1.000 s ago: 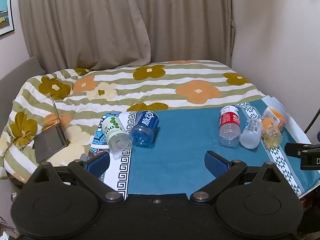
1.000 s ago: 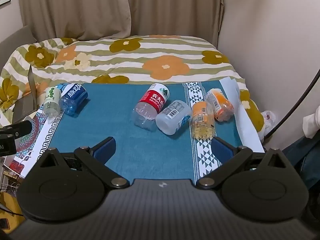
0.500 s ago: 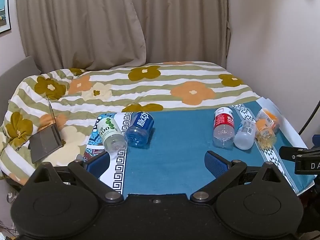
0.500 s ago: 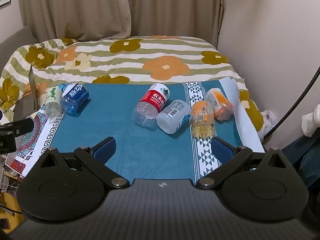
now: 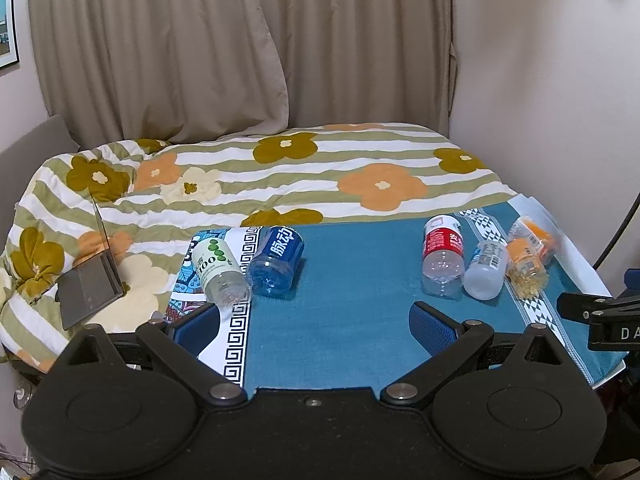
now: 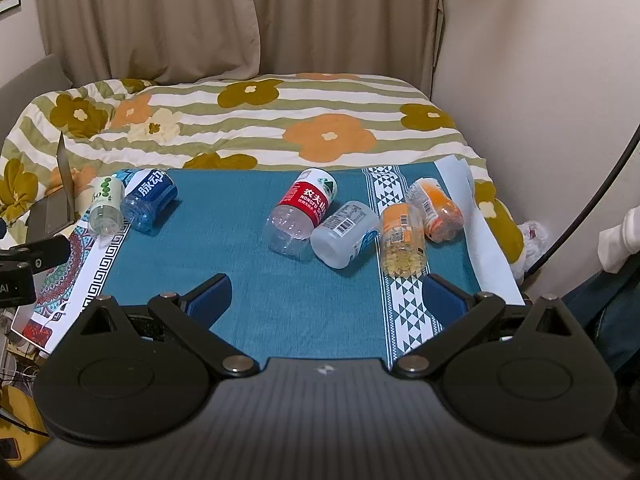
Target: Flip cup upright
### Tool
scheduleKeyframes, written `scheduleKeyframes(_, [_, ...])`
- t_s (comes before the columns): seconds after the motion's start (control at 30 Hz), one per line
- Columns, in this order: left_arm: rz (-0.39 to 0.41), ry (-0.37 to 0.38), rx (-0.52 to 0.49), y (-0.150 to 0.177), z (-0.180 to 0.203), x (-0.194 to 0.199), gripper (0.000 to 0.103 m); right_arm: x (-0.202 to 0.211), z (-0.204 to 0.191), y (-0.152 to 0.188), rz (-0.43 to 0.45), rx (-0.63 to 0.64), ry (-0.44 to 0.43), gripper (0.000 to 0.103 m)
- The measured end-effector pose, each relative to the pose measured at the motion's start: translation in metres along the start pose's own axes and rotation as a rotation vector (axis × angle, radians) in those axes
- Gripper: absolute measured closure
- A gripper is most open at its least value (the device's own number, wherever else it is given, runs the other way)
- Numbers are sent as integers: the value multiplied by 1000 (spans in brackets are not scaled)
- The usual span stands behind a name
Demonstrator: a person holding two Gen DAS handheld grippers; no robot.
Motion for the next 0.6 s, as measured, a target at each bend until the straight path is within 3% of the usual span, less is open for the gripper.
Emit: scheduleKeyframes(0.6, [-1,-2,-10,4,-2,3,0,0,0,1,-3,-17,0,0])
Point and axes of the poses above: each gripper's, at about its wrist camera, not at the fingertips, and x roughly against the way its jaws point, z to its right, y to its underside, the point moved 8 cm from there along -x, roughly the way its jaws point, and after that the axes turned 9 degrees about z, right-handed, at the moved point
